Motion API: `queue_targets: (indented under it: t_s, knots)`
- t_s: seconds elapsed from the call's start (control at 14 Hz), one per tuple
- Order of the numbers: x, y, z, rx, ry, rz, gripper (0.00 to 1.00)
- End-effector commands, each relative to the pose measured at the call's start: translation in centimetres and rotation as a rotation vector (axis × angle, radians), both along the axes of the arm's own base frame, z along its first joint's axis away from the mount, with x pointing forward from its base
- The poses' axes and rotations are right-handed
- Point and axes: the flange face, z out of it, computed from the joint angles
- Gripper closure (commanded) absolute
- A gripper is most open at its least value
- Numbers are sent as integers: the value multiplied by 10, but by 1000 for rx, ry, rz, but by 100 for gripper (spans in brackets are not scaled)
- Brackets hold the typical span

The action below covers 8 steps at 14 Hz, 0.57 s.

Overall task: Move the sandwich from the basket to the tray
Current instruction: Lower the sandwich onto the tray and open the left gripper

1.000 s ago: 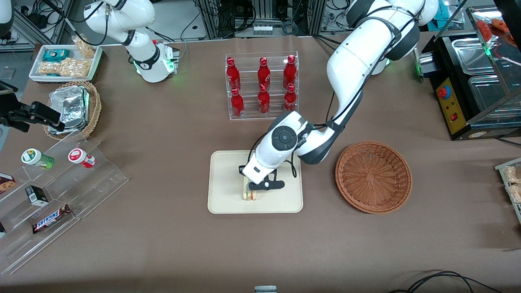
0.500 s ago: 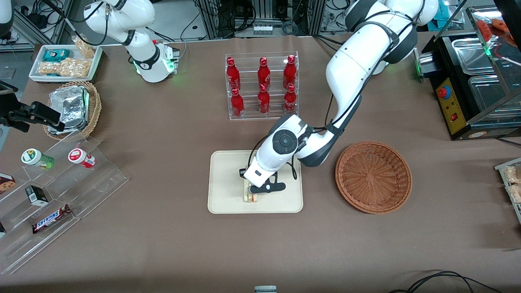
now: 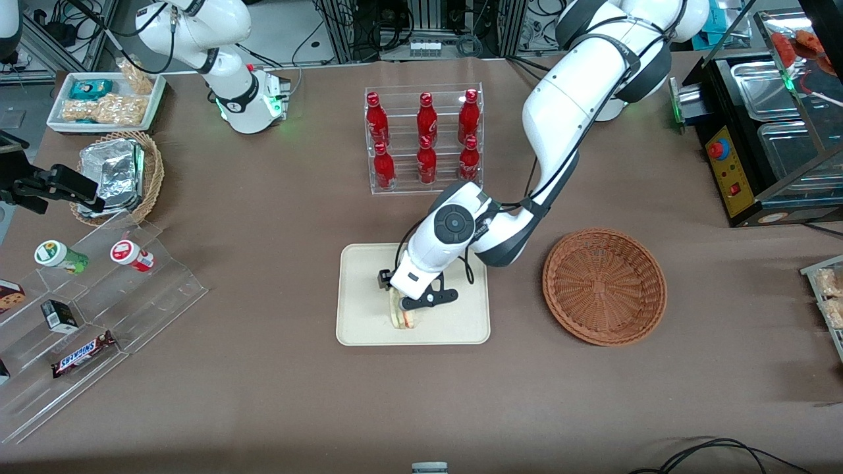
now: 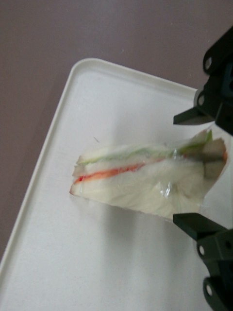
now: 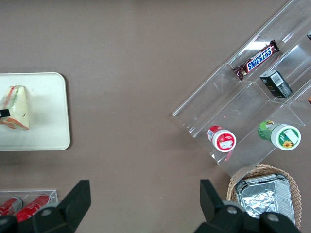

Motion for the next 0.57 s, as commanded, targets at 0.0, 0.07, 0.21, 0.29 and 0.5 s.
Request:
queue_targets:
  t_s: [0.0, 0.07, 0.21, 0.29, 0.5]
  knots:
    - [-9, 17, 71, 41, -29, 3, 0]
    - [-7, 34, 103, 72, -22, 6, 0]
    - [-13, 59, 153, 168, -9, -25, 0]
    - [-8, 77, 169, 235, -36, -34, 0]
    - [-8, 127, 194, 392, 39, 5, 0]
